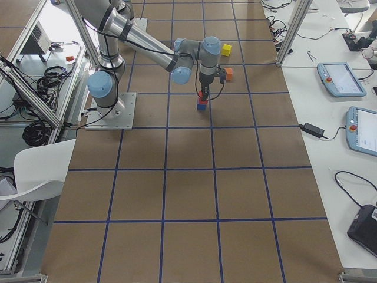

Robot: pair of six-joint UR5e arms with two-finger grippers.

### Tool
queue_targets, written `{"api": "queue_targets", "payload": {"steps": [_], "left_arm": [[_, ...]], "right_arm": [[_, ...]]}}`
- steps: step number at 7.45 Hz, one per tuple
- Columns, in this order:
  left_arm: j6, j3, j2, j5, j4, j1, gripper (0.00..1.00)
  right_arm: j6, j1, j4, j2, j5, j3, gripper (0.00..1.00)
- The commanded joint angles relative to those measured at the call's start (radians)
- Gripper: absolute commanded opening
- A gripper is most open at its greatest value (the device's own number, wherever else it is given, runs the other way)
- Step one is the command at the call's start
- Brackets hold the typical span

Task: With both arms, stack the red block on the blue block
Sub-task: 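Lower the red cube onto the blue cube with the right gripper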

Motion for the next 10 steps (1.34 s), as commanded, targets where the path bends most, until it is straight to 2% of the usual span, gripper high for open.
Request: {"api": "queue_targets", "payload": {"steps": [1,6,8,9,10], "left_arm": [[-0.001,0.002,0.001,0.000,0.001,0.000,1.00],[0.001,0.000,0.000,0.000,0.001,0.000,1.00],[0.001,0.000,0.001,0.000,0.001,0.000,1.00],[0.001,0.000,0.001,0.002,0.001,0.000,1.00],[0.001,0.000,0.001,0.002,-0.001,0.000,1.00]], "right_arm": [[0.000,0.001,0.005,0.000,-0.002,0.001,0.00],[0.000,0.001,-0.006,0.000,0.000,0.021,0.06],[-0.001,0.001,-0.008,0.001,0.000,0.019,0.45],[0.000,0.001,-0.009,0.000,0.006,0.019,0.71],[0.000,0.001,-0.011,0.001,0.012,0.018,0.80]]}}
